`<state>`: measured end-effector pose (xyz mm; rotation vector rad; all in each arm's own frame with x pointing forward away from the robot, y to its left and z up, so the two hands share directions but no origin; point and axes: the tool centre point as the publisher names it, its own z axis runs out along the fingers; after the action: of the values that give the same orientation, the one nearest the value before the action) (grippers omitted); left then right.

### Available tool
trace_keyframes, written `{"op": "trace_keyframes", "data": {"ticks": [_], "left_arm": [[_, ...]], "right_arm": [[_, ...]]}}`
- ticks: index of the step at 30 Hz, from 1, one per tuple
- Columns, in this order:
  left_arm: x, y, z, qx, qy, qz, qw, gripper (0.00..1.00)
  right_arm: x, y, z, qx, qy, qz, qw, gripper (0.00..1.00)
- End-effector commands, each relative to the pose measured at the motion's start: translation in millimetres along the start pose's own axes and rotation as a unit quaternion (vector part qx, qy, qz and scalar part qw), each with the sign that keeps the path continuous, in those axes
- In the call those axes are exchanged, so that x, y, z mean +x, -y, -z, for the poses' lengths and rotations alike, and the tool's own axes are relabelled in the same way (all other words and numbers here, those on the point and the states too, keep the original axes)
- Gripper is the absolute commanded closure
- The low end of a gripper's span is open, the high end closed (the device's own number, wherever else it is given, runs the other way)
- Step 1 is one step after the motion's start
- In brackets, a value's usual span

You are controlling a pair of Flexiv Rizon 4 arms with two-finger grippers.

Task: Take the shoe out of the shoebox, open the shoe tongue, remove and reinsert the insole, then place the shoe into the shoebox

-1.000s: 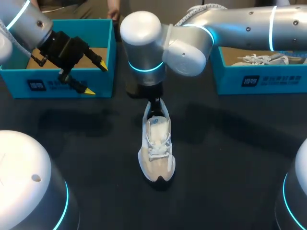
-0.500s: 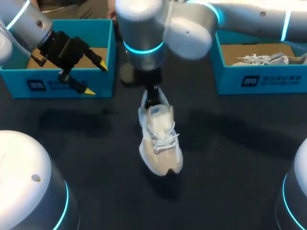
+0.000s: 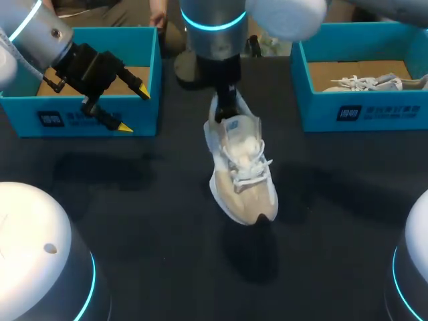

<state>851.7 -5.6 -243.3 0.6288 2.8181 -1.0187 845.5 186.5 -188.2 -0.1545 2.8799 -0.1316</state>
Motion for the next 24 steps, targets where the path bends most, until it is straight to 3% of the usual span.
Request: {"op": "trace_keyframes", "data": {"ticks": [1, 18, 24], "left_arm": [[0.4, 0.2, 0.8, -0.001, 0.000, 0.000, 1.000, 0.00], [0.4, 0.2, 0.8, -0.001, 0.000, 0.000, 1.000, 0.00], [0.4, 0.2, 0.8, -0.001, 0.000, 0.000, 1.000, 0.00]], "right_arm": [[-4.8, 6.8, 25.8, -0.002, -0.004, -0.028, 1.000, 1.00], [-4.8, 6.8, 25.8, -0.002, -0.004, -0.028, 1.000, 1.00], [-37.0, 58.5, 21.3, 0.028, -0.010, -0.039, 0.999, 1.00]]}}
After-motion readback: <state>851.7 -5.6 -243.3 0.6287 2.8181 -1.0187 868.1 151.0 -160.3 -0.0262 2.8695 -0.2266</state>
